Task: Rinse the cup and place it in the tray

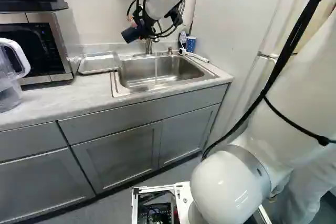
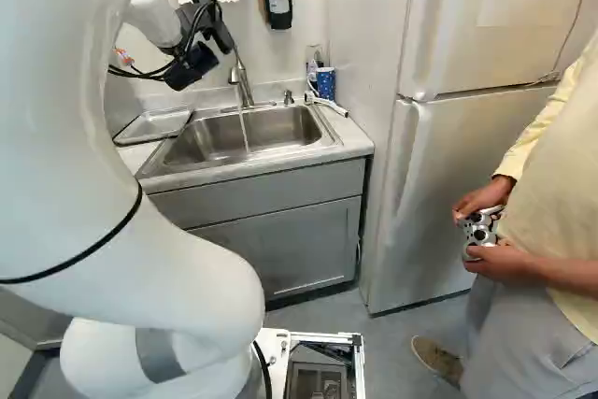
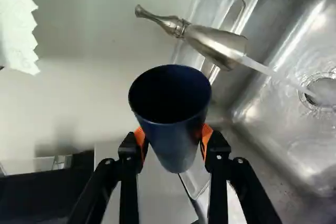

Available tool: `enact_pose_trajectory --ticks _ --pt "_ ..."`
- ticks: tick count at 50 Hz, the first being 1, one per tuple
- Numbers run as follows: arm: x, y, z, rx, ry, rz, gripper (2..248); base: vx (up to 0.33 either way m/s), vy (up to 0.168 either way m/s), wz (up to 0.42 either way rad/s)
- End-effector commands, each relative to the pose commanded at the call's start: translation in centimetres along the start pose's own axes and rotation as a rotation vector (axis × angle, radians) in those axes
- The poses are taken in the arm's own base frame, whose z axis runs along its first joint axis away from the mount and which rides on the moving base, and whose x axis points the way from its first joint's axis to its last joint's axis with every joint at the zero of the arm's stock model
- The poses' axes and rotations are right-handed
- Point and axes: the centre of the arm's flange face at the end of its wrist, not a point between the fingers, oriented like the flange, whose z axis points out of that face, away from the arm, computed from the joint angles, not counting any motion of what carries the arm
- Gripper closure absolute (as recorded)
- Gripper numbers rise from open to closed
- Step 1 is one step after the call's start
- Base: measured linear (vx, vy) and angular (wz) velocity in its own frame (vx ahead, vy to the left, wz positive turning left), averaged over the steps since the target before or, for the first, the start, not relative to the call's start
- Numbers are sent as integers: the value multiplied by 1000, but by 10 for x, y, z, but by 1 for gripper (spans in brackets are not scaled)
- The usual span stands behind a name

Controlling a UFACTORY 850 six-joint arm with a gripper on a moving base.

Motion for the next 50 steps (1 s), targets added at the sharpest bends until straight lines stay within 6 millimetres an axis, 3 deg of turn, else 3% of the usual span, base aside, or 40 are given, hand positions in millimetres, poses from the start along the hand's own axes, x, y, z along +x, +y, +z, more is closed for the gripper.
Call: enact_pose_trajectory --ticks 50 --pt "0 0 0 0 0 -526 130 0 0 0"
